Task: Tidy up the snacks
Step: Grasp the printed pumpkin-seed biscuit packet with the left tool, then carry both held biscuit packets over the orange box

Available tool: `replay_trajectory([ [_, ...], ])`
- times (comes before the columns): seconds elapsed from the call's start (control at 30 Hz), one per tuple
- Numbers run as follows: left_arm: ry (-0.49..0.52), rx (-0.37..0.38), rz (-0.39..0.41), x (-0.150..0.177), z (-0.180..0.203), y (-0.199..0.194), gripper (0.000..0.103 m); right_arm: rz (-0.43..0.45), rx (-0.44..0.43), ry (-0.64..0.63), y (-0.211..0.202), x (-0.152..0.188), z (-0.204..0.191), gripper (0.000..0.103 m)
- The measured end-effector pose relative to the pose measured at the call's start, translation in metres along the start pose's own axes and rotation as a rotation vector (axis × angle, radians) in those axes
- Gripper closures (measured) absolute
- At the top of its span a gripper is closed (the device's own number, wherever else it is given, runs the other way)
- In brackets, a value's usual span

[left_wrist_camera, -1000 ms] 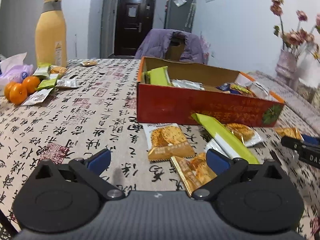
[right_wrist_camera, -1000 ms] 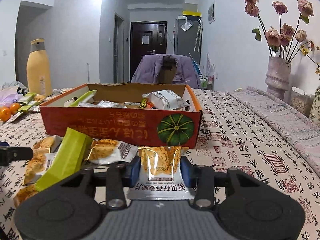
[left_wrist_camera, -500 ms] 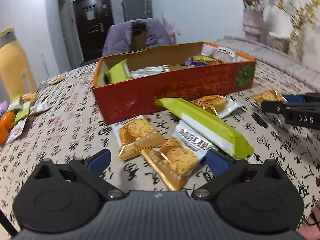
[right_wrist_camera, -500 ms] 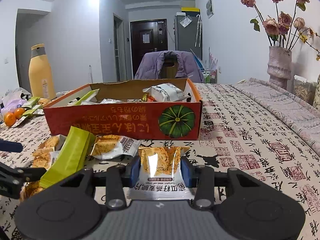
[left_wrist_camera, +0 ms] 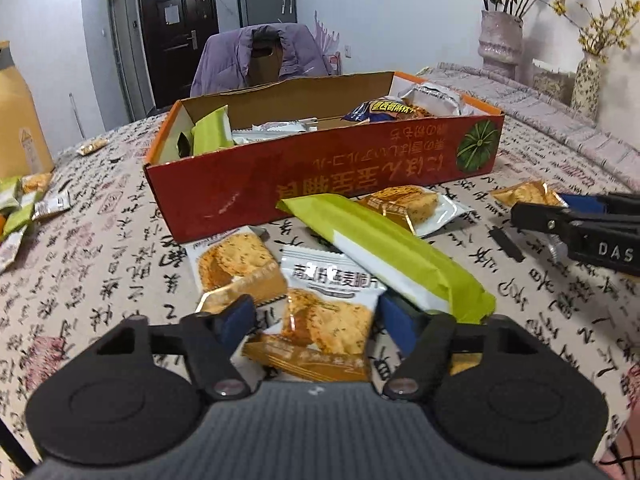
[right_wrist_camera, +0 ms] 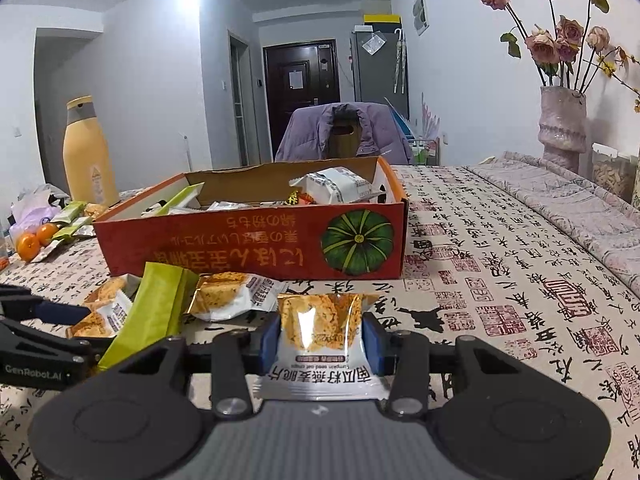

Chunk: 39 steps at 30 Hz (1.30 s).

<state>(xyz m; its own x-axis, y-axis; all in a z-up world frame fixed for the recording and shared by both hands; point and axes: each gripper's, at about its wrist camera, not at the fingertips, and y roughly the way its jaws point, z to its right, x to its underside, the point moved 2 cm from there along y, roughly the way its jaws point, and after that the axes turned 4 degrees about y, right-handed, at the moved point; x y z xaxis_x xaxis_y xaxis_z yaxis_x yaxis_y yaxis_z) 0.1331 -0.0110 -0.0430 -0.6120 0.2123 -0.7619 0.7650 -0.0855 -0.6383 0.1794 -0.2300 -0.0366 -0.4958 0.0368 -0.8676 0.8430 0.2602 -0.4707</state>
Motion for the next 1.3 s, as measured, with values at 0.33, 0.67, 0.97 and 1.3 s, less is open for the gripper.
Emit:
replay_trajectory([
  [0.33,-0.061,-0.019,0.053,0.007,0.009,-0.012,0.062,0.008,0.0,-0.005,-0.002,0.001,-0.001,0.06],
  [0.67,-0.087,-0.073,0.122,0.006,0.003,-0.031,0.062,0.029,0.016,-0.025,-0.005,0.001,-0.004,0.06],
  [0.97,-0.094,-0.093,0.217,-0.021,-0.002,-0.048,0.062,0.059,-0.001,-0.061,-0.006,-0.015,-0.019,0.06],
  [1.3,-0.113,-0.102,0.298,-0.061,-0.01,-0.049,0.062,0.118,-0.018,-0.118,0.001,-0.051,-0.043,0.06],
])
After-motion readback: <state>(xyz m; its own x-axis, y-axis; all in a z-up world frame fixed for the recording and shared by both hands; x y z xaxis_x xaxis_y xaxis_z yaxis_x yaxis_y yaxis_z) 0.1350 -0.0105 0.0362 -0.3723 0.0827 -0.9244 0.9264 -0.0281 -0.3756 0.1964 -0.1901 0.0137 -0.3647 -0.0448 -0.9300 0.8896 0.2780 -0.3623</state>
